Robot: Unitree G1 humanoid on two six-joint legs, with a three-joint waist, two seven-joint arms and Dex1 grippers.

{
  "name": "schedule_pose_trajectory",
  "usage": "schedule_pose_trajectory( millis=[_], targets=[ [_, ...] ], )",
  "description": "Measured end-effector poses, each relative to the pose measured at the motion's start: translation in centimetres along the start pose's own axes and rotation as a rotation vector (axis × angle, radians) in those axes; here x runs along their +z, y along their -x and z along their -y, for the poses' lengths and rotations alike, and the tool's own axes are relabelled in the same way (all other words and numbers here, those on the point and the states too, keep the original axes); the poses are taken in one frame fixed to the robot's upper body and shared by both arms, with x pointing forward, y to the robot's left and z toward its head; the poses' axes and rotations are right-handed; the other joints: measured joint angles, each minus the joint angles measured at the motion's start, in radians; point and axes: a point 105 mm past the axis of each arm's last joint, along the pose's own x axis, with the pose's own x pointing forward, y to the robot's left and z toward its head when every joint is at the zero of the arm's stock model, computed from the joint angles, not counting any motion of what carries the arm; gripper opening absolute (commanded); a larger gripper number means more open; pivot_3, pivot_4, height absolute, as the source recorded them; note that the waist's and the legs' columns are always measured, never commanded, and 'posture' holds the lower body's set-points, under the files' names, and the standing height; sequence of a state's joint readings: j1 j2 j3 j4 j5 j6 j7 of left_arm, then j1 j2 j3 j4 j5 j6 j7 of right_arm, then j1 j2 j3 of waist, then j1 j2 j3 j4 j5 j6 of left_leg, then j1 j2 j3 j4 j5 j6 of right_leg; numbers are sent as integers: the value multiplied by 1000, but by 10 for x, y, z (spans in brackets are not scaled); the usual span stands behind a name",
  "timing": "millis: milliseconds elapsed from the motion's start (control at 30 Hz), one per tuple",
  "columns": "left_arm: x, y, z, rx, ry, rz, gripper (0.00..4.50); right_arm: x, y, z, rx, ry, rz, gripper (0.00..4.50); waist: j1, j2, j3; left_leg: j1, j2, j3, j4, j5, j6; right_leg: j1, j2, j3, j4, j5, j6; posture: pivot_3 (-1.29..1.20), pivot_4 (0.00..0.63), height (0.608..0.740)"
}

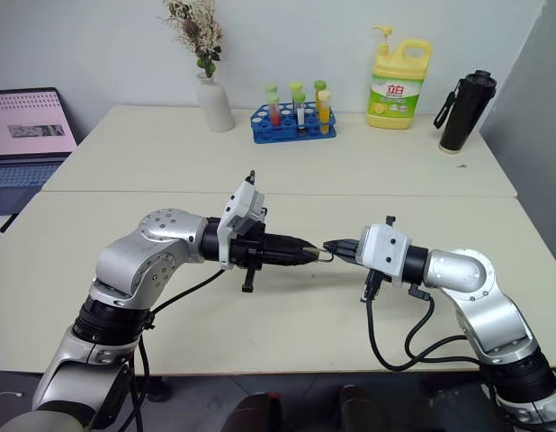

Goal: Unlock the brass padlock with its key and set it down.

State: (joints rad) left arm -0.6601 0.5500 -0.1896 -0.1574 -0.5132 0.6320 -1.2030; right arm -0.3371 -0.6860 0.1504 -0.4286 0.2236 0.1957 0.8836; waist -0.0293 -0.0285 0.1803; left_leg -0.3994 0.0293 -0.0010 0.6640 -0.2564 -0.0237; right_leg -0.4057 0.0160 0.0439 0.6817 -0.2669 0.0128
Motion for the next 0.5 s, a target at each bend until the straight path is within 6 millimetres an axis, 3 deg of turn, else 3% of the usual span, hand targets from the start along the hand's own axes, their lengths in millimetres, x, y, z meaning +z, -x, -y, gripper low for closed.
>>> schedule_pose_trajectory(
  millis=[500],
  targets=[
    [3, 1, 9, -58, 16, 16, 153, -9, 0, -11, 107, -6, -17, 0, 0, 0, 0, 0, 0, 0, 0, 0, 0, 0, 0, 0, 0, 0, 0, 0, 150, 740]
  ],
)
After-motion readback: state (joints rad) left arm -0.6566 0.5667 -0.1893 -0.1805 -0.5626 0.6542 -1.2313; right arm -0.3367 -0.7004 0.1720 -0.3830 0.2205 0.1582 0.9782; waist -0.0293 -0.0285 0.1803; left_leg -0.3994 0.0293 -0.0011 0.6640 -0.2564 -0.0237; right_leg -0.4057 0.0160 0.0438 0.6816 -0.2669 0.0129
